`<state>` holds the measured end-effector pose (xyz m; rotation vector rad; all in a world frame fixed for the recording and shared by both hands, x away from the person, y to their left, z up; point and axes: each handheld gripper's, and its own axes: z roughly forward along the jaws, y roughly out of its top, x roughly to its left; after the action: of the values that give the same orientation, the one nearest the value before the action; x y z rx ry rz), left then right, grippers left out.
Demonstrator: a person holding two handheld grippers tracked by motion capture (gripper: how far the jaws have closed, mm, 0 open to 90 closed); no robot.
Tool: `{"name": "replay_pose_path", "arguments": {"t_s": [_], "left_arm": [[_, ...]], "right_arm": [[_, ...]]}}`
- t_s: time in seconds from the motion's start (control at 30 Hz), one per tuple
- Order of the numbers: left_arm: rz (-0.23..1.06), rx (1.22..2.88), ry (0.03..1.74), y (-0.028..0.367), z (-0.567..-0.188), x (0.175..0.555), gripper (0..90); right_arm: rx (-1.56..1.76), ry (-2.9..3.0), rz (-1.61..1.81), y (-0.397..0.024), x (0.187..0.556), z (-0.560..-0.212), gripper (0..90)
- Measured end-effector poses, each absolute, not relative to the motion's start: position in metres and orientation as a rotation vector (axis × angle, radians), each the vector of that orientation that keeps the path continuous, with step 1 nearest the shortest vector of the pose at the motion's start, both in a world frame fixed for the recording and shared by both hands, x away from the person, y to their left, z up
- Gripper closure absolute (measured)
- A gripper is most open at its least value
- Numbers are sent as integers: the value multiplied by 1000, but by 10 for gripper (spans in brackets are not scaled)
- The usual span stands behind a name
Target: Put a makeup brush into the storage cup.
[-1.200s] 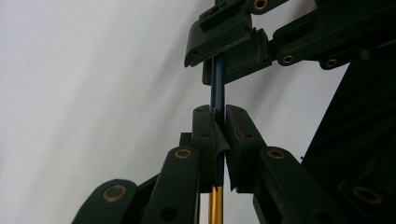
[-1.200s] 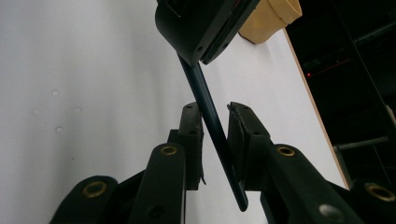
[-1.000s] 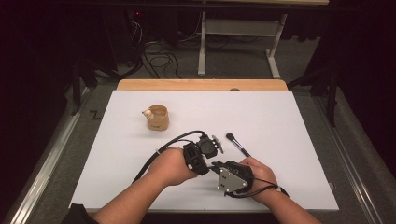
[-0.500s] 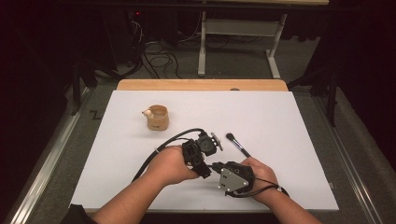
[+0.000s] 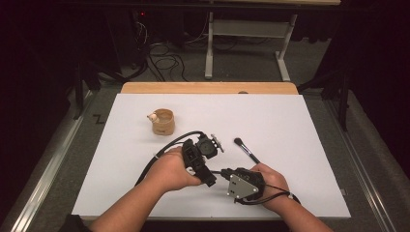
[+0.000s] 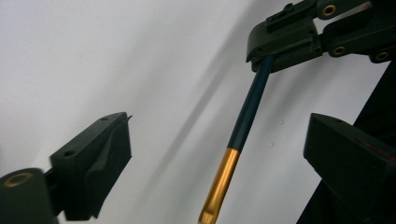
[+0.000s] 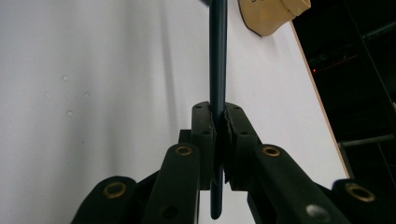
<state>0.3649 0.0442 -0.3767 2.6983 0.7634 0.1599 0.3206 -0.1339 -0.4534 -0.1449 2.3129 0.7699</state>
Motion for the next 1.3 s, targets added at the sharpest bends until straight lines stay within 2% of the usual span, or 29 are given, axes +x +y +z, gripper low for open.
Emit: {"name": "replay_pose_path", "arguments": {"t_s": [0.3,0.9,1.3], "left_arm": [[177,2686,780,50,-377,363,9],[199,2585,779,79,-375,358,13],[255,2397,771,99,-392,354,45]], "right_arm": [[-127,2323,760,-138,321,-455,860],[-41,2318,779,-157,327,-456,860],[9,2319,828,-162,329,-457,859]]}}
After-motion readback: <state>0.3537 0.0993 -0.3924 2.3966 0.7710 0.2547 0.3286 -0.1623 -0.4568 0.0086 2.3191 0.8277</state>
